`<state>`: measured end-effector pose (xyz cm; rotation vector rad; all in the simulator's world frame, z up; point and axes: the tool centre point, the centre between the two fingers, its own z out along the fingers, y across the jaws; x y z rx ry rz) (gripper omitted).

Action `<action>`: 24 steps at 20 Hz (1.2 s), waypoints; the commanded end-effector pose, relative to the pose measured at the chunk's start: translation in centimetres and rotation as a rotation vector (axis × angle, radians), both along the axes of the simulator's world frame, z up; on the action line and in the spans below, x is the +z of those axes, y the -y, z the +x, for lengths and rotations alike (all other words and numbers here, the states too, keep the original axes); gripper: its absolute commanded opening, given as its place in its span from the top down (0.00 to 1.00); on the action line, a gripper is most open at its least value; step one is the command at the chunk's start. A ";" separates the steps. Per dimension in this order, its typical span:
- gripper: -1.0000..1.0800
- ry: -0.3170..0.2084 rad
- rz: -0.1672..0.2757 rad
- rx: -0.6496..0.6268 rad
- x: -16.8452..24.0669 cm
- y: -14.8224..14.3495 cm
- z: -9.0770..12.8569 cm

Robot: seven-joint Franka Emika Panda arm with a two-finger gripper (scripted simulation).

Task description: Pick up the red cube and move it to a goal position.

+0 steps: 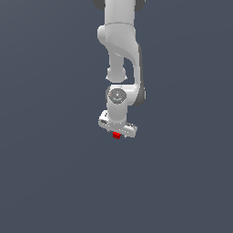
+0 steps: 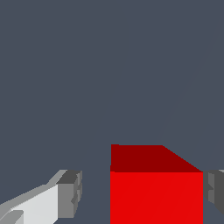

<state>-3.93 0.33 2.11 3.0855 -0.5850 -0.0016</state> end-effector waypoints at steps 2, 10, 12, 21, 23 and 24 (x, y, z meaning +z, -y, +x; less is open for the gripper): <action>1.00 0.001 0.000 -0.003 -0.1 0.0 0.0; 1.00 0.001 0.000 -0.003 -0.1 0.0 0.0; 1.00 0.001 0.000 -0.003 -0.1 0.0 0.0; 1.00 0.001 0.001 -0.003 2.2 0.7 -0.5; 1.00 0.001 0.001 -0.003 3.2 1.0 -0.8; 1.00 0.001 0.001 -0.003 3.8 1.2 -0.9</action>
